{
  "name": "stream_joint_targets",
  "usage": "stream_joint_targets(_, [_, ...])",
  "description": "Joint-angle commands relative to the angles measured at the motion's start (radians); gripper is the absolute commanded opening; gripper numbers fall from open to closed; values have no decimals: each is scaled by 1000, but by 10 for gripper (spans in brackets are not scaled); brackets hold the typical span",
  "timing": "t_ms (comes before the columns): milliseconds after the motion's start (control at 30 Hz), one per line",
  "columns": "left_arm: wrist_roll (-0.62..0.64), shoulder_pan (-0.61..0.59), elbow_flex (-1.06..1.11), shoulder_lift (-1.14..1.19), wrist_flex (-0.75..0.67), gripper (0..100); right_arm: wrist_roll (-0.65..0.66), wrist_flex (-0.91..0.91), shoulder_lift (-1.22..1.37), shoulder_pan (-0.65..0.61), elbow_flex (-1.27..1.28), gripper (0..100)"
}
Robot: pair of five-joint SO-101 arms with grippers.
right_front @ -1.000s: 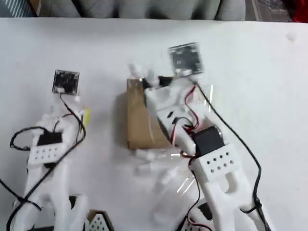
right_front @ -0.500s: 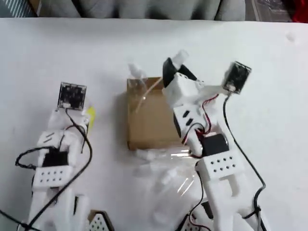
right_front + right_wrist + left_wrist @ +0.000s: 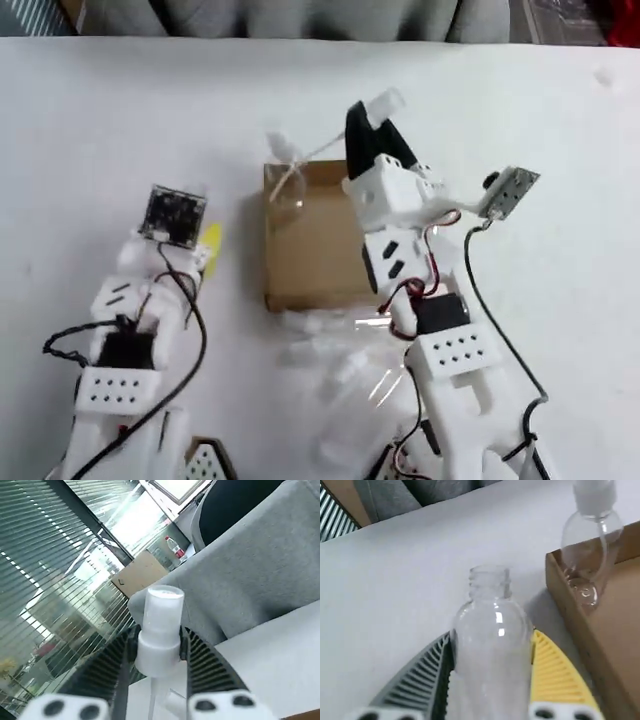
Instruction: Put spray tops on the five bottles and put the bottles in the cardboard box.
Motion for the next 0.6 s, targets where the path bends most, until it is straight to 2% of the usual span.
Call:
stream_joint_targets(0, [-8, 102, -9, -54, 40, 20, -9, -21, -19, 8, -12, 18])
stream_joint_targets(133, [-23, 185, -6, -96, 107, 21, -2, -21, -19, 10, 3, 18])
stream_joint_targets(267, [-123, 231, -5, -134, 186, 21, -2, -19, -18, 4, 12, 18])
stream_joint_targets(567, [-137, 236, 29, -202, 201, 22, 0, -19, -18, -51, 20, 17])
